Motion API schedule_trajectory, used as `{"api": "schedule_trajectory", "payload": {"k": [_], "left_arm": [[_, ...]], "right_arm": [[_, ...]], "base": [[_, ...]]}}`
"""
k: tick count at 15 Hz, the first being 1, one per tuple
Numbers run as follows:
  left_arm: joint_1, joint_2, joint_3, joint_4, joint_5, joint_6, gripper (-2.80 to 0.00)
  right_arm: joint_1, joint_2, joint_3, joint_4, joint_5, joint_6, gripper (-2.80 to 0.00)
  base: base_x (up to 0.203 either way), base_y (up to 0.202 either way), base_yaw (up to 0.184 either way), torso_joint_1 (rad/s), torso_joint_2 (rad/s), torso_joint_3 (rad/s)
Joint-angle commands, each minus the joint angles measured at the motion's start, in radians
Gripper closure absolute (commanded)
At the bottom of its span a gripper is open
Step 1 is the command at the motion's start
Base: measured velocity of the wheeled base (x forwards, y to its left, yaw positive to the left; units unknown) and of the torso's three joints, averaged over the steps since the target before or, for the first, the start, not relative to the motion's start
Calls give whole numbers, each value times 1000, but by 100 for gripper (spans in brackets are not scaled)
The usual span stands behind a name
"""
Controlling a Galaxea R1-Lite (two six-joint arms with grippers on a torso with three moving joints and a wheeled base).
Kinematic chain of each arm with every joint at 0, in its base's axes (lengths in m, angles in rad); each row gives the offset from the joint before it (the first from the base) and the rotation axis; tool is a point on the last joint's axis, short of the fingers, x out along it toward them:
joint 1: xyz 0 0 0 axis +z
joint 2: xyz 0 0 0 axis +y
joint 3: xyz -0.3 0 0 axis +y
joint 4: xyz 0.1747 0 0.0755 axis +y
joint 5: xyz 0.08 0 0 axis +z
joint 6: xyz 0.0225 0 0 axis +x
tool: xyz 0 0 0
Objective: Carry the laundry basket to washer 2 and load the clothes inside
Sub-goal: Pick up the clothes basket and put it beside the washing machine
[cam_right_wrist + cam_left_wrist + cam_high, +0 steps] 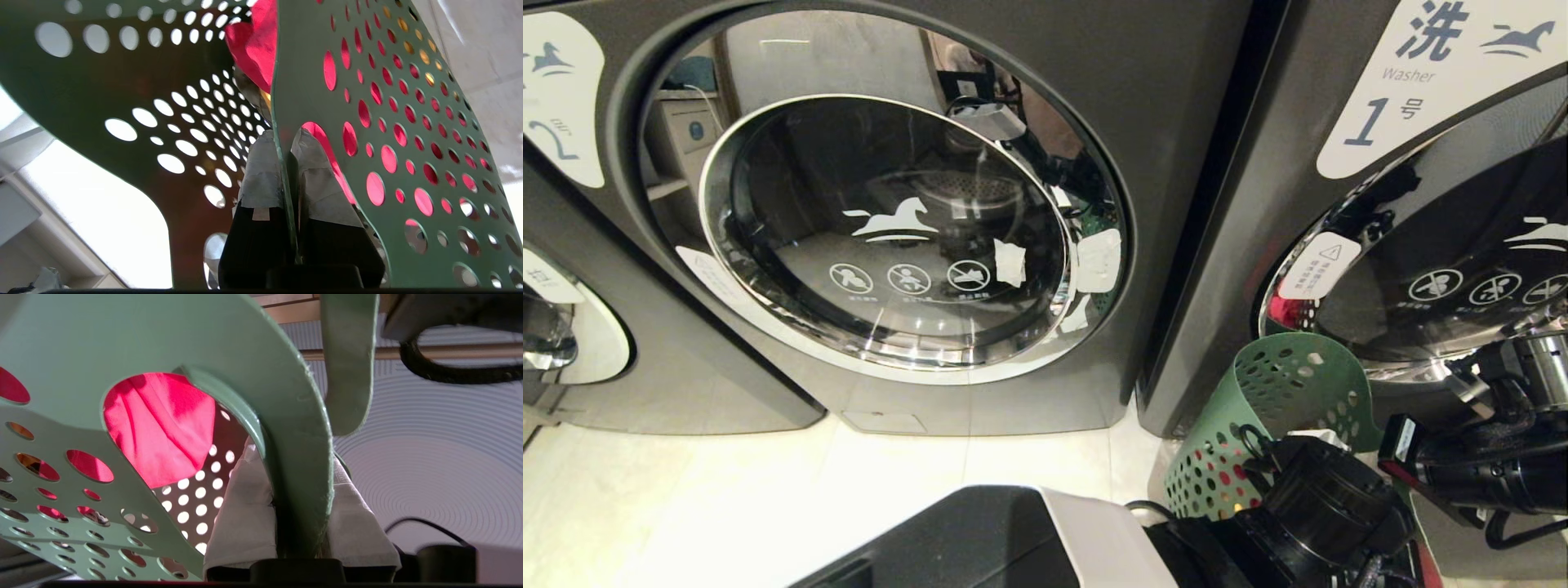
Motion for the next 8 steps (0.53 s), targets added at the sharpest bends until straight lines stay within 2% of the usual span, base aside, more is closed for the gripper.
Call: {"api": "schedule_trajectory", "payload": {"k": [1,3,8], "left_arm": [[-3,43,-37,7,3,-4,0],[-2,34,-37,42,10,-4,0],[7,37,-51,108,84,26,0]], "right_arm": [[-16,27,14,-5,3,3,0],[-16,27,12,-5,3,2,0],[-15,41,-6,-7,6,2,0]], "base": [[0,0,0,11,2,-193],[0,0,0,4,3,-196],[0,0,0,1,3,-195]]}}
